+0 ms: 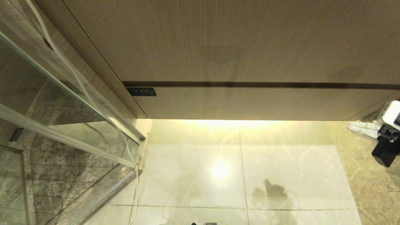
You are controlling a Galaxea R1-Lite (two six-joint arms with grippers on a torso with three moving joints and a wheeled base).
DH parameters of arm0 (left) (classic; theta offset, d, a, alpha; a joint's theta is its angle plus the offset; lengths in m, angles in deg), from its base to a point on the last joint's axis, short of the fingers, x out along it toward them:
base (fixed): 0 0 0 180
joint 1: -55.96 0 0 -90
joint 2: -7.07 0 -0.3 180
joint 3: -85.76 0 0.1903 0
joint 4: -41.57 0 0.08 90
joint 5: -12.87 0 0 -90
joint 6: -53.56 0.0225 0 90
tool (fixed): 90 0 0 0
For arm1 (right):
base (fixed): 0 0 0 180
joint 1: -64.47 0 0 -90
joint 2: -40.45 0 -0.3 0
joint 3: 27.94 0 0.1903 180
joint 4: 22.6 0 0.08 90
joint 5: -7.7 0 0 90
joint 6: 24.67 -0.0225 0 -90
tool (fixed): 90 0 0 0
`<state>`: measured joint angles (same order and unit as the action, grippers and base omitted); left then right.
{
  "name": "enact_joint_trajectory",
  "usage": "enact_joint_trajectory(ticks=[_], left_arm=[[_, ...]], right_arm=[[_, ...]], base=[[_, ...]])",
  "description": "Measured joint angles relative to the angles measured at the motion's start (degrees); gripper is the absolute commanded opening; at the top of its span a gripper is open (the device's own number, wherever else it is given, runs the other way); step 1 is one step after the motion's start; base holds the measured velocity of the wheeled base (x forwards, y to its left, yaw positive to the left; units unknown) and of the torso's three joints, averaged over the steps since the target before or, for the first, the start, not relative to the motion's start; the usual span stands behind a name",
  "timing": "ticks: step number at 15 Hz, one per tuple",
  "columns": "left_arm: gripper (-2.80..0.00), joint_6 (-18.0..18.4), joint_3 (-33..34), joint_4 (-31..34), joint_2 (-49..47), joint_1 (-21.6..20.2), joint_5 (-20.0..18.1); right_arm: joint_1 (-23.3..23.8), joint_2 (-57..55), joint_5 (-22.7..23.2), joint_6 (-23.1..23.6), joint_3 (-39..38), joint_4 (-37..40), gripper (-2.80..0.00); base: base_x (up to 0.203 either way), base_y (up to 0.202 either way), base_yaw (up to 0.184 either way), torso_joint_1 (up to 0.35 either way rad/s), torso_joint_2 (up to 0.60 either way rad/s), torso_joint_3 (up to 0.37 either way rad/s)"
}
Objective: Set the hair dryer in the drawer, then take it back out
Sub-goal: Pull open the drawer
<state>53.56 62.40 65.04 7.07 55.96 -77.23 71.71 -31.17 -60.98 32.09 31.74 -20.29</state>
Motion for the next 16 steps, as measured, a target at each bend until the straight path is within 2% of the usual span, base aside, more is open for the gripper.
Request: enact_joint_trajectory(ticks=[2,3,11,16], left_arm=[[-2.80,0.0,0.0,0.0,0.0,0.0,0.0],[-2.80,0.0,0.0,0.0,0.0,0.0,0.0],[-2.80,0.0,0.0,0.0,0.0,0.0,0.0],[-2.80,0.0,0.0,0.0,0.0,0.0,0.0]], right_arm=[[-0.3,-2.9,0.5,2.1,3.8,-0.5,-2.80],[-0.4,-4.2,0.7,3.2,5.2,-1.1,0.00],[-2.8,-12.8,2.0,16.1,13.7,-1.5,0.00],[-4.6,-18.2,3.2,18.1,16.2,-4.7,0.00]], base=[[0.000,0.000,0.000,0.000,0.00,0.000],[0.000,0.000,0.000,0.000,0.00,0.000],[0.000,0.000,0.000,0.000,0.00,0.000],[0.000,0.000,0.000,0.000,0.00,0.000]])
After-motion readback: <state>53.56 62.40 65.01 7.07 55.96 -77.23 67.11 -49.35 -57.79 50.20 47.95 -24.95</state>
